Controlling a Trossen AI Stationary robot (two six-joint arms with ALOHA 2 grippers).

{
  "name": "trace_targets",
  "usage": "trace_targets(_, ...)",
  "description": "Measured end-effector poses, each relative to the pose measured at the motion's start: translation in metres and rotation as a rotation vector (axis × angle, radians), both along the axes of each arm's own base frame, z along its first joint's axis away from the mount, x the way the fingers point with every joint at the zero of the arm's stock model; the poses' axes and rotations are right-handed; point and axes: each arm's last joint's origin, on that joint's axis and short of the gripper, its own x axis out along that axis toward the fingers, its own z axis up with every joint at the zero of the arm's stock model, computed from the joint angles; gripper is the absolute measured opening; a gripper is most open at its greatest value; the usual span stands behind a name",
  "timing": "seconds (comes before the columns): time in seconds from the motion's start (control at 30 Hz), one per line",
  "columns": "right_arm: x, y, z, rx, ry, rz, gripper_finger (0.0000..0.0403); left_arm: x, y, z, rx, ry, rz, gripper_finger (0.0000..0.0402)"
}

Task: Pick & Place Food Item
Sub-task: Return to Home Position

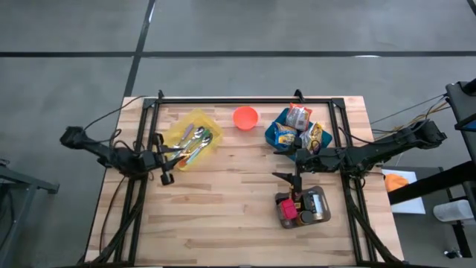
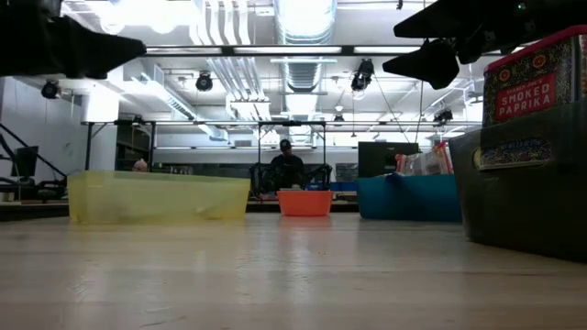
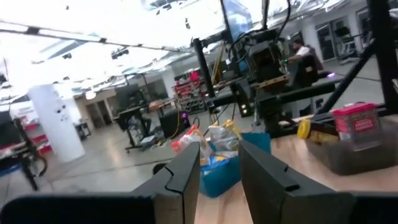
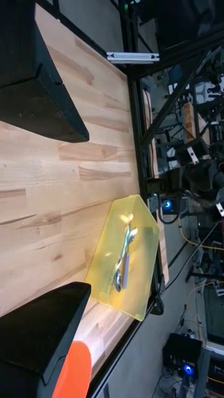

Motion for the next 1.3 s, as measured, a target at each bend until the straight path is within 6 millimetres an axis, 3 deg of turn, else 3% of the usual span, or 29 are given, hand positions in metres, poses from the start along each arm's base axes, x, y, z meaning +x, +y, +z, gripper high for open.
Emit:
trace_targets(0.2,0.0,0.0,0.0,0.0,0.0,0.0,0.0381,-0.011,0.0,-0.006,-0.107,0.042,0.146,0.0111)
trace_targets(0.47,0.0,0.0,0.0,0.0,0.0,0.0,0.0381,-0.014,0.0,-0.012,-0.161,0.067,0.159,0.0111)
trace_targets(0.7,0.0,0.0,0.0,0.0,0.0,0.0,0.0381,-0.016,0.003,-0.013,-0.25,0.038,0.286,0.0111)
trace_targets(1.3,0.0,0.0,0.0,0.0,0.0,0.0,0.0381,-0.031,-0.027,-0.014,-0.219,0.096,-0.052,0.0111)
